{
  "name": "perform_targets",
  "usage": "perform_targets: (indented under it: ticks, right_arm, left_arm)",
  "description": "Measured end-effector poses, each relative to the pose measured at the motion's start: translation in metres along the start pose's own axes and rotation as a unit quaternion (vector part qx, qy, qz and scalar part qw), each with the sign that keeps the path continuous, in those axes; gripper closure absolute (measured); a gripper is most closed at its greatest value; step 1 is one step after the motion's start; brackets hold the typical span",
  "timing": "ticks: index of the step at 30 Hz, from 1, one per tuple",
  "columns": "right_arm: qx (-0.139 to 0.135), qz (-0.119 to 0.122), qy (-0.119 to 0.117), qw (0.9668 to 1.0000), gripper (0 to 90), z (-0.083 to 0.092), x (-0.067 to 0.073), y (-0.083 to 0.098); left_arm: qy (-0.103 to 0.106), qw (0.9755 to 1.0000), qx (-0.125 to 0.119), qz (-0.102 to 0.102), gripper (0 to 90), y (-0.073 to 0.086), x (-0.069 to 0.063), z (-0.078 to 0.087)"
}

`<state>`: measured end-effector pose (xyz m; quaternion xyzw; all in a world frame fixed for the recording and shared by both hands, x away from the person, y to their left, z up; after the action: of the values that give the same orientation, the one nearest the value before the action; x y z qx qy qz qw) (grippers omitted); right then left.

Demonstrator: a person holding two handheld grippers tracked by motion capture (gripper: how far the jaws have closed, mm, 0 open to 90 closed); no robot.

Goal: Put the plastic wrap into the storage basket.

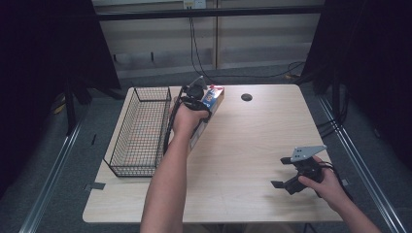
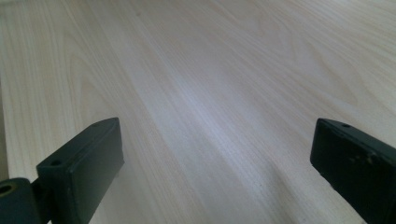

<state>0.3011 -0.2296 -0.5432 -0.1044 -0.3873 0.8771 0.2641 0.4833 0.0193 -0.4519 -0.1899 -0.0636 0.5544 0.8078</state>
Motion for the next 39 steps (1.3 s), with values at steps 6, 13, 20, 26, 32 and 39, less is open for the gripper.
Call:
perform_targets:
  ticks: [6, 13, 20, 26, 32, 39]
  right_arm:
    - [0.003, -0.004, -0.001, 1.0, 2.1, -0.001, 0.0, 0.0]
    - [0.003, -0.001, 0.0, 1.0, 2.1, 0.0, 0.0, 0.0]
    - [0.009, 0.009, 0.001, 0.9999, 2.2, -0.002, 0.001, 0.0]
    - [0.007, 0.009, 0.001, 0.9999, 2.2, -0.001, 0.001, -0.001]
    - [0.007, 0.01, 0.003, 0.9999, 2.2, -0.001, 0.001, -0.001]
    - [0.008, 0.007, -0.001, 0.9999, 2.2, -0.001, 0.002, -0.001]
  left_arm:
    - [-0.007, 0.9999, 0.001, 0.015, 42.9, 0.003, 0.009, 0.006]
    - [-0.017, 0.999, -0.003, 0.042, 42.9, 0.004, 0.02, 0.014]
    - [-0.028, 0.9984, -0.008, 0.047, 42.9, 0.004, 0.029, 0.021]
    - [-0.034, 0.9981, -0.009, 0.052, 42.8, 0.007, 0.036, 0.028]
    - [-0.035, 0.9976, -0.01, 0.059, 42.9, 0.008, 0.039, 0.033]
    - [-0.036, 0.9972, -0.008, 0.066, 42.9, 0.011, 0.045, 0.041]
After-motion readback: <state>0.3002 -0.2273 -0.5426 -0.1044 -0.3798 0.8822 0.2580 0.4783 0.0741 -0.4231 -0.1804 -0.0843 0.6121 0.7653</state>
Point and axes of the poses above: each handheld gripper's, and its own axes: z roughly backward along the jaws, y roughly out of its underside, x roughly to its left, the point moved 10 cm from there along -z, roughly forward along the jaws, and after that the axes turned 7 degrees about z, right-handed, at the moved point
